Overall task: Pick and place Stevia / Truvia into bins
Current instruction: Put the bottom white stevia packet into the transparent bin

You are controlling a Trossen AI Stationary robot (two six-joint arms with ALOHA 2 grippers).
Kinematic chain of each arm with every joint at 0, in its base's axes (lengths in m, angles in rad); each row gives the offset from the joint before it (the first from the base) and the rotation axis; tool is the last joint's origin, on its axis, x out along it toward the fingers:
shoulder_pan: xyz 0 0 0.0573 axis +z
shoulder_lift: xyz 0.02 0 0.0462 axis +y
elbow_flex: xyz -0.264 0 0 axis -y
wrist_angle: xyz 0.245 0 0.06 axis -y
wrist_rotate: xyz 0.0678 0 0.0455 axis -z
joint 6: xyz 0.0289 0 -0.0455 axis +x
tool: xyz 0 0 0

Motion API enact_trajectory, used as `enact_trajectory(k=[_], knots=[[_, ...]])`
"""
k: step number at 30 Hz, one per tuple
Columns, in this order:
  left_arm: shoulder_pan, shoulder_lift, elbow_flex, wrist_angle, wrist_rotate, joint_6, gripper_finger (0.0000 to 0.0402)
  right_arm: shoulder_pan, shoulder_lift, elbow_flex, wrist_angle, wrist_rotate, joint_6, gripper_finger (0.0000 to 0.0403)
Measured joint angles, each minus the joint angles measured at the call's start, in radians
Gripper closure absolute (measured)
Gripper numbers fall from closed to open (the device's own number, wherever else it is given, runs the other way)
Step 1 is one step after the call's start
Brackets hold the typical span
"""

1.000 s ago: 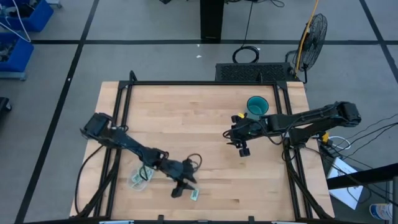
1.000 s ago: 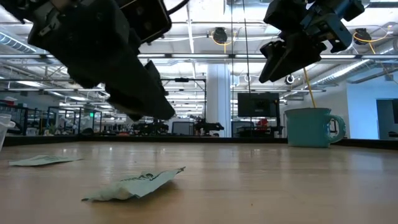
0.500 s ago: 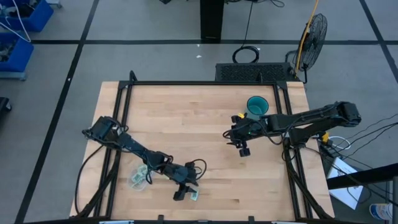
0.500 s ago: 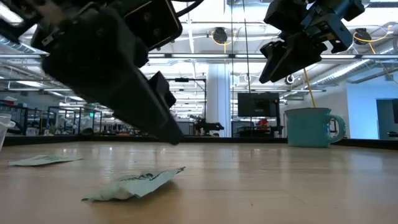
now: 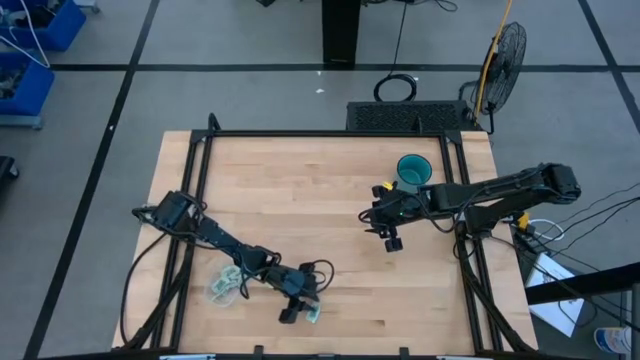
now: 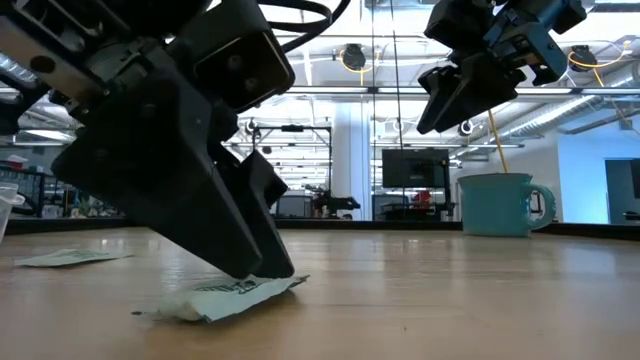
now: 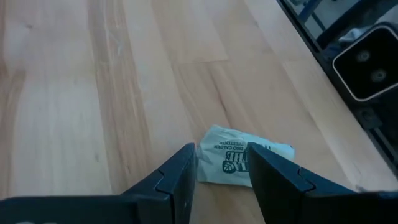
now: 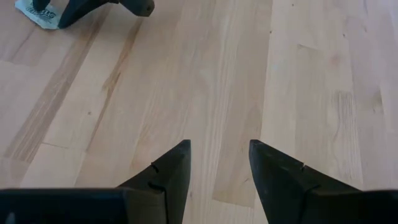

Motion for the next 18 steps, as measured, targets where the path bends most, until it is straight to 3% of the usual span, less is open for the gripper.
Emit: enact_trajectory(k=[5,15,18], knots=[[-0.005,0.0,0.002,-0.046,-0.006,0.081,0.0268,0.0,0.0,0.0,0.0,0.0,0.0,0.0248],[-0.004,0.003,-0.002,-0.08,-0.022,0.102,0.0391,0.0,0.0,0.0,0.0,0.0,0.0,0.0248],[-0.003,0.002,-0.002,-0.079,-0.031,0.1,0.0392,0.0,0.0,0.0,0.0,0.0,0.0,0.0248]])
